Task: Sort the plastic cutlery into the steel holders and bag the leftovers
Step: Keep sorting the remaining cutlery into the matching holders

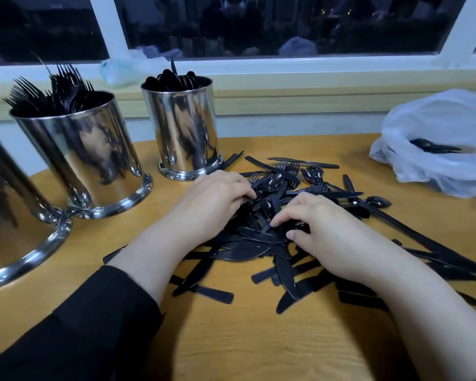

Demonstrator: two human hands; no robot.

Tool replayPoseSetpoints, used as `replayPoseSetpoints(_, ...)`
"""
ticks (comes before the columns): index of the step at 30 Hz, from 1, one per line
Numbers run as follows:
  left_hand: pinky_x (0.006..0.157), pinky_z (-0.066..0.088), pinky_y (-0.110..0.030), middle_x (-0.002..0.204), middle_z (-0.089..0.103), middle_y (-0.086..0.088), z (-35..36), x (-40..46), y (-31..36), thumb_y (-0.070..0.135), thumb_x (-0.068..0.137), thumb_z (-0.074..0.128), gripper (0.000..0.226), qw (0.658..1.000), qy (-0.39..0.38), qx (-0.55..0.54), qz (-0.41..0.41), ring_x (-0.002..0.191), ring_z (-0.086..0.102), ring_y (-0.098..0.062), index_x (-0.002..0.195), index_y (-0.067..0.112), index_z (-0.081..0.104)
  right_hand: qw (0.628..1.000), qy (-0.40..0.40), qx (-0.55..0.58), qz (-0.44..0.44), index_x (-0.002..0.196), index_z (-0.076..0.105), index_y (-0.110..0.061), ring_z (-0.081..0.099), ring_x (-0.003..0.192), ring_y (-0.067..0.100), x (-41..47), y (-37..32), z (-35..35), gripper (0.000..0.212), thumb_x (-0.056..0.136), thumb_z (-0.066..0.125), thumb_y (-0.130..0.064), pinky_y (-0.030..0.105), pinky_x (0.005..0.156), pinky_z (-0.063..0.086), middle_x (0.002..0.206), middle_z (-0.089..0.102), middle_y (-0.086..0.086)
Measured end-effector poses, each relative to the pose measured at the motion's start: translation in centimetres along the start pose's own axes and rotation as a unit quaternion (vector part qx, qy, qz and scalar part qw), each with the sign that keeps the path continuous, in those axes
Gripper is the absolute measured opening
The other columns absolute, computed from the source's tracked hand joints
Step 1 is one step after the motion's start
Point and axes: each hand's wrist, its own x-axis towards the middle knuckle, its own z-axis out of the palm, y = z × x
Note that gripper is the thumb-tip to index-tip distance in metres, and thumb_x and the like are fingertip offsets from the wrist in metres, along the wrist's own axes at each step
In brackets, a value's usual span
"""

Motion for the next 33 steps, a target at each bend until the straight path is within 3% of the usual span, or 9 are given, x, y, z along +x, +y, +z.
replayPoseSetpoints(3, 0.108, 0.042, -0.042, 0.12, 0.066, 0.016, -0.6, -0.9, 0.4, 0.016, 0.105, 0.057, 0.027, 0.997, 0.062, -0.046, 0.009, 0.118, 0.056, -0.011, 0.124, 0.025, 0.073, 1.0, 0.007, 0.006, -0.001, 0.117, 0.063, -0.047, 0.036, 0.128, 0.006, 0.0, 0.1, 0.0, 0.025, 0.101, 0.059, -0.028, 0.041, 0.113, 0.034, 0.124, 0.045, -0.021)
replayPoseSetpoints(6, 0.1, 0.042, -0.021, 0.108, 0.064, 0.023, -1.8, -2.3, 1.3, 0.015, 0.106, 0.054, 0.029, 0.987, 0.124, -0.103, -0.006, 0.103, 0.054, 0.003, 0.124, 0.027, 0.072, 1.0, 0.008, 0.007, -0.009, 0.112, 0.064, -0.049, 0.036, 0.126, 0.005, 0.0, 0.1, 0.1, 0.024, 0.101, 0.059, -0.028, 0.04, 0.113, 0.034, 0.122, 0.045, -0.023)
replayPoseSetpoints(9, 0.09, 0.04, -0.005, 0.106, 0.066, 0.026, -3.0, -4.1, 2.1, 0.019, 0.107, 0.051, 0.028, 0.963, 0.184, -0.194, -0.036, 0.105, 0.059, 0.006, 0.123, 0.034, 0.069, 0.999, 0.019, 0.024, -0.016, 0.108, 0.063, -0.052, 0.038, 0.119, 0.0, -0.2, 0.0, 0.2, 0.027, 0.103, 0.055, -0.026, 0.037, 0.108, 0.037, 0.115, 0.045, -0.028)
replayPoseSetpoints(13, 0.075, 0.049, -0.019, 0.085, 0.063, 0.007, -4.1, -6.3, 2.4, 0.019, 0.11, 0.044, 0.033, 0.907, 0.248, -0.331, -0.082, 0.081, 0.06, -0.003, 0.122, 0.044, 0.062, 0.998, 0.041, 0.036, -0.033, 0.111, 0.064, -0.05, 0.042, 0.114, 0.002, -0.6, -1.0, 0.1, 0.016, 0.099, 0.058, -0.041, 0.036, 0.101, 0.041, 0.112, 0.045, -0.031)
replayPoseSetpoints(16, 0.056, 0.04, -0.029, 0.078, 0.057, 0.0, -5.1, -7.4, 2.5, 0.022, 0.111, 0.041, 0.032, 0.862, 0.279, -0.399, -0.139, 0.066, 0.046, -0.017, 0.126, 0.039, 0.062, 0.998, 0.036, 0.008, -0.049, 0.114, 0.064, -0.047, 0.041, 0.115, 0.003, -1.0, -2.4, -0.1, 0.017, 0.098, 0.059, -0.045, 0.036, 0.105, 0.038, 0.113, 0.047, -0.027)
replayPoseSetpoints(20, 0.06, 0.038, -0.032, 0.076, 0.057, 0.003, -5.2, -8.6, 2.0, 0.017, 0.11, 0.041, 0.032, 0.814, 0.256, -0.472, -0.223, 0.066, 0.045, -0.016, 0.117, 0.031, 0.068, 0.997, 0.014, -0.026, -0.077, 0.124, 0.061, -0.046, 0.036, 0.114, -0.002, -1.5, -4.7, 0.4, 0.026, 0.099, 0.058, -0.045, 0.033, 0.108, 0.034, 0.119, 0.046, -0.026)
replayPoseSetpoints(25, 0.057, 0.048, -0.026, 0.073, 0.062, 0.005, -4.7, -9.6, 2.2, 0.021, 0.111, 0.042, 0.029, 0.822, 0.22, -0.468, -0.238, 0.062, 0.056, -0.014, 0.118, 0.032, 0.068, 0.993, -0.01, -0.084, -0.078, 0.137, 0.055, -0.043, 0.034, 0.115, 0.005, -0.8, -6.6, 2.0, 0.037, 0.1, 0.057, -0.045, 0.037, 0.108, 0.03, 0.123, 0.043, -0.021)
replayPoseSetpoints(29, 0.048, 0.036, -0.025, 0.071, 0.055, 0.003, -4.5, -9.9, 2.2, 0.023, 0.11, 0.044, 0.03, 0.813, 0.2, -0.474, -0.273, 0.053, 0.04, -0.011, 0.119, 0.039, 0.066, 0.992, -0.019, -0.103, -0.07, 0.137, 0.055, -0.042, 0.035, 0.119, 0.008, -0.4, -6.8, 2.6, 0.037, 0.1, 0.057, -0.042, 0.04, 0.112, 0.027, 0.122, 0.043, -0.018)
replayPoseSetpoints(33, 0.052, 0.034, -0.03, 0.079, 0.055, -0.009, -4.3, -10.1, 1.9, 0.015, 0.107, 0.046, 0.028, 0.813, 0.147, -0.475, -0.303, 0.056, 0.036, -0.014, 0.104, 0.028, 0.071, 0.993, 0.001, -0.099, -0.069, 0.132, 0.059, -0.04, 0.038, 0.117, 0.009, -0.3, -6.6, 2.9, 0.032, 0.1, 0.058, -0.039, 0.039, 0.109, 0.03, 0.122, 0.047, -0.017)
